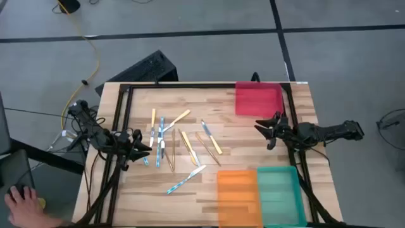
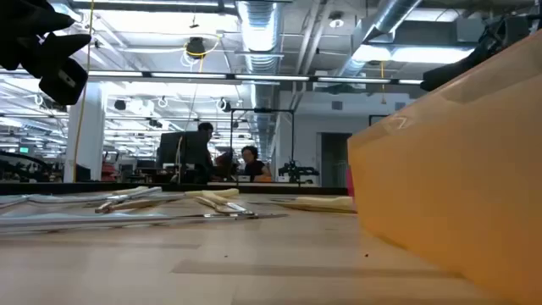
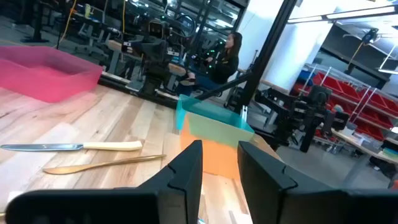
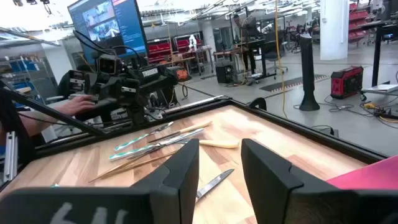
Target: Sort silverware by color (type)
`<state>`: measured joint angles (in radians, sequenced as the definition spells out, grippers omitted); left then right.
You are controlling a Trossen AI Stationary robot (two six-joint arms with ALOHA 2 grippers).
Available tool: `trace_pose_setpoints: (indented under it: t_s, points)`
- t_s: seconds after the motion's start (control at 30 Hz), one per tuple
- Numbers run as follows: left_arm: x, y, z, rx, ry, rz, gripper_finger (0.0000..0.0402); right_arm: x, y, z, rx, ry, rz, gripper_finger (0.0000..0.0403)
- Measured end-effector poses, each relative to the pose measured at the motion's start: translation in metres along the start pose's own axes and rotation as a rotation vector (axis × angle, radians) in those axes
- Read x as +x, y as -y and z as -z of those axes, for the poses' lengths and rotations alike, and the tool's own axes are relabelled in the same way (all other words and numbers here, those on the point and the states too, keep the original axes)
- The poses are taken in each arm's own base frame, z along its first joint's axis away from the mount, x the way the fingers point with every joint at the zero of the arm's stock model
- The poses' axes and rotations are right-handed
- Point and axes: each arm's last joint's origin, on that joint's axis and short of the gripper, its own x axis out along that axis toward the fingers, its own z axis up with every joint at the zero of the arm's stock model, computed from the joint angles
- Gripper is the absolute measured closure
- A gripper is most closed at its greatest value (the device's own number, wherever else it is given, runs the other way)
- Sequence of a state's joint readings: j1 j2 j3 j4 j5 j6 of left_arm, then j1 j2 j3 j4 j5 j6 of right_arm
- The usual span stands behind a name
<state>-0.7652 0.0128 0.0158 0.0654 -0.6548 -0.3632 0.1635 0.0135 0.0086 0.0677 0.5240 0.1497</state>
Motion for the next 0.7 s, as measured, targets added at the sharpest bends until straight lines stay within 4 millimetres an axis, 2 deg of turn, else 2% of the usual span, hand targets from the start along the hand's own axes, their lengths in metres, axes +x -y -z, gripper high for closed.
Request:
trace_pose_setpoints:
  t_s: [0.7]
  points:
    - [0.0000, 0.0005, 0.0002, 0.000, -0.006, 0.017, 0.0312, 0.0000, 0.0000, 0.0001, -0.001, 0.000, 0.000, 0.0258]
